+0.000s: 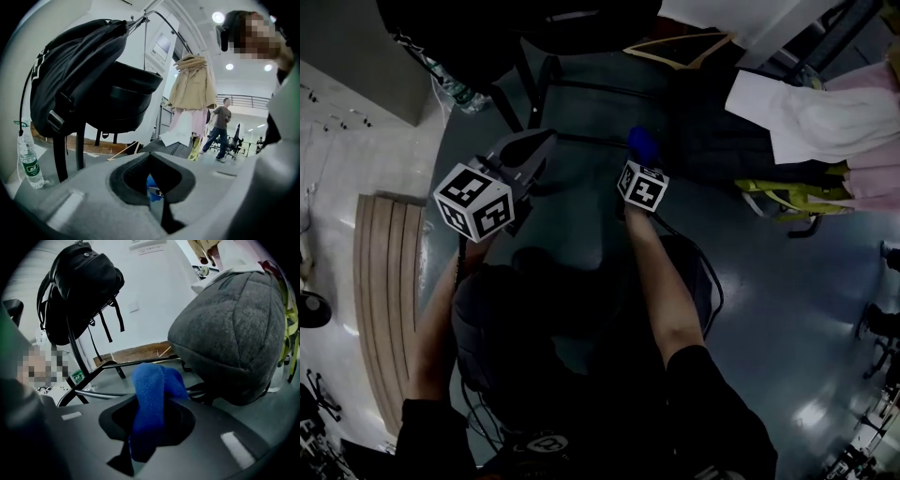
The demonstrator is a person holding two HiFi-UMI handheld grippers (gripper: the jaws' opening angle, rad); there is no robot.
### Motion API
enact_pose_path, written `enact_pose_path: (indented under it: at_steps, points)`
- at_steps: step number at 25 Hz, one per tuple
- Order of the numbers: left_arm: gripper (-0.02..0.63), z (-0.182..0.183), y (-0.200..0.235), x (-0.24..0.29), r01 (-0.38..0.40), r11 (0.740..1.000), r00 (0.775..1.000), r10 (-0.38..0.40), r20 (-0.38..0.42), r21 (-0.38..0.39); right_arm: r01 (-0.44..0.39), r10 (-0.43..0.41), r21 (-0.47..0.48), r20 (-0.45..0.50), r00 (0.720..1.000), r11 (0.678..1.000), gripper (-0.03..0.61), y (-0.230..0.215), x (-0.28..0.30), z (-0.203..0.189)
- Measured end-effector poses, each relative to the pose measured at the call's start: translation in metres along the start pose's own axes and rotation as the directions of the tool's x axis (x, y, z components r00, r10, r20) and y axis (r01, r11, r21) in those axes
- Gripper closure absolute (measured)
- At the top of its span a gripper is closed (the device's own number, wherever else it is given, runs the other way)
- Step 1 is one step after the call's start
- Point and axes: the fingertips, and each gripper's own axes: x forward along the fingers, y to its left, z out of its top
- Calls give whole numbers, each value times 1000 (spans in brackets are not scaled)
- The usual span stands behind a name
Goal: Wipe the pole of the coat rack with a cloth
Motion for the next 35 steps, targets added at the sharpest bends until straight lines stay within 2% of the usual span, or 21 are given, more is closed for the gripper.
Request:
enact_pose_path:
  at_steps: [3, 6, 12, 17, 19, 23, 25, 30, 35]
  points:
    - [609, 1, 15, -11, -47, 999, 999, 47, 5, -4, -41, 41, -32, -4, 999, 999, 503, 29, 7, -2]
    - [609, 0, 38, -20, -149, 988, 989, 149, 1, 27, -112, 110, -99, -22, 994, 989, 503, 63, 14, -6]
    - [609, -2, 72, -45, -261, 965, 965, 261, 1, 25, -273, 261, -224, -83, 962, 935, 503, 154, 31, -22]
    - [609, -6, 75, -55, -283, 959, 959, 284, -18, 24, -380, 349, -292, -154, 925, 878, 503, 230, 45, -38]
    - [609, -7, 73, -55, -277, 961, 960, 278, -25, 21, -382, 352, -286, -152, 923, 879, 505, 240, 48, -39]
    - [609, -7, 69, -50, -278, 960, 960, 279, -38, 26, -393, 357, -284, -172, 918, 874, 505, 234, 45, -41]
    - [609, -7, 67, -45, -275, 961, 961, 276, -37, 25, -377, 338, -271, -180, 924, 886, 505, 218, 40, -39]
    - [610, -21, 60, -25, -238, 971, 969, 238, -66, 8, -306, 274, -215, -168, 947, 927, 505, 152, 28, -24]
    - [611, -36, 57, -12, -228, 973, 967, 231, -107, 34, -210, 187, -165, -143, 972, 964, 505, 65, 11, -8]
